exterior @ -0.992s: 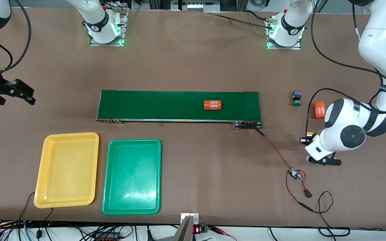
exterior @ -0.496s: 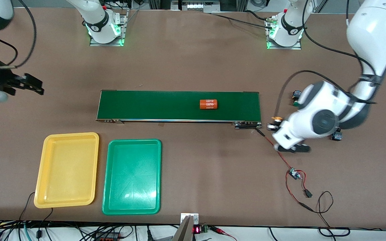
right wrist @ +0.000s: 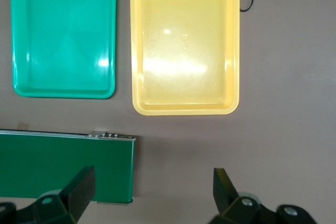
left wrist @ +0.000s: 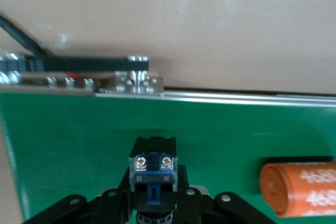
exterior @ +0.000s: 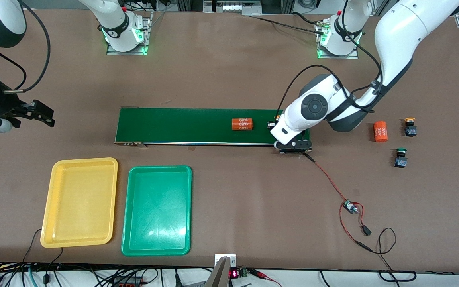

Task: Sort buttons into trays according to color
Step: 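Place the yellow-cap button on the conveyor belt with the left gripper, then grasp a green-cap button beside the belt with the left gripper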

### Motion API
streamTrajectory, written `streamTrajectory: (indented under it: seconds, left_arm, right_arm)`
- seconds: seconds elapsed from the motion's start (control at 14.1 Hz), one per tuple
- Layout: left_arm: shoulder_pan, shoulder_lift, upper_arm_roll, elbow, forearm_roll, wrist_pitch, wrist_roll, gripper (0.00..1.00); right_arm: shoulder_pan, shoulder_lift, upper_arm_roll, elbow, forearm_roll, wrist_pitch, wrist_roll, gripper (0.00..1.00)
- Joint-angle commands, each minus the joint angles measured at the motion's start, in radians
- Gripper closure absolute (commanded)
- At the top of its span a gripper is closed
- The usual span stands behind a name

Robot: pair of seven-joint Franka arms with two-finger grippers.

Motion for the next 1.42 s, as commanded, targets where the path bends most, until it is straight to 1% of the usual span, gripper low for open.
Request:
streamTrajectory:
  seconds: [0.0, 0.07, 0.14, 0.21, 0.43, 0.57, 0.71, 0.78, 0.92, 1.06, 1.2, 1.35]
  left_arm:
    - [-0.022, -0.027, -0.005, -0.048, 0.124, 0.022, -0.103, 0.61]
    - [-0.022, -0.027, -0.005, -0.046, 0.154, 0.022, -0.113, 0.21]
    - [-0.017, -0.03, -0.007, -0.042, 0.157, 0.021, -0.113, 0.0]
    - [-0.01, -0.038, -0.011, -0.035, 0.157, 0.012, -0.108, 0.0]
    - [0.031, -0.093, -0.062, -0.014, 0.157, 0.009, -0.105, 0.0]
    - [0.119, -0.108, -0.115, 0.023, 0.156, -0.034, -0.101, 0.0]
    - [0.183, -0.107, -0.123, 0.053, 0.157, -0.088, -0.052, 0.0]
    - [0.2, -0.105, -0.109, 0.063, 0.157, -0.099, 0.02, 0.0]
    - [0.245, -0.096, -0.05, 0.102, 0.159, -0.103, 0.17, 0.0]
    - [0.245, -0.096, 0.002, 0.145, 0.159, -0.105, 0.273, 0.0]
    - [0.249, -0.096, 0.016, 0.167, 0.159, -0.105, 0.344, 0.0]
    - [0.254, -0.098, 0.049, 0.19, 0.159, -0.107, 0.433, 0.0]
  right_arm:
    - [0.001, 0.006, 0.001, 0.017, -0.017, 0.002, 0.006, 0.0]
    - [-0.001, 0.002, 0.001, 0.017, -0.017, -0.001, -0.003, 0.0]
    - [-0.001, 0.001, 0.001, 0.018, -0.017, -0.004, -0.01, 0.0]
    - [-0.002, -0.004, 0.001, 0.018, -0.017, -0.007, -0.011, 0.0]
    - [-0.025, -0.016, -0.011, 0.027, -0.018, -0.048, -0.008, 0.0]
    - [-0.033, -0.017, -0.024, 0.046, -0.018, -0.086, -0.013, 0.0]
    - [-0.024, -0.019, -0.016, 0.049, -0.02, -0.137, -0.008, 0.0]
    - [-0.022, -0.028, -0.011, 0.049, -0.02, -0.154, -0.008, 0.0]
    - [-0.024, -0.027, -0.011, 0.049, -0.02, -0.153, -0.001, 0.0]
    - [-0.019, -0.027, -0.01, 0.049, -0.02, -0.143, -0.002, 0.0]
    - [-0.019, -0.027, -0.01, 0.056, -0.017, -0.114, -0.008, 0.0]
    - [-0.025, -0.024, -0.013, 0.056, -0.011, -0.111, -0.01, 0.0]
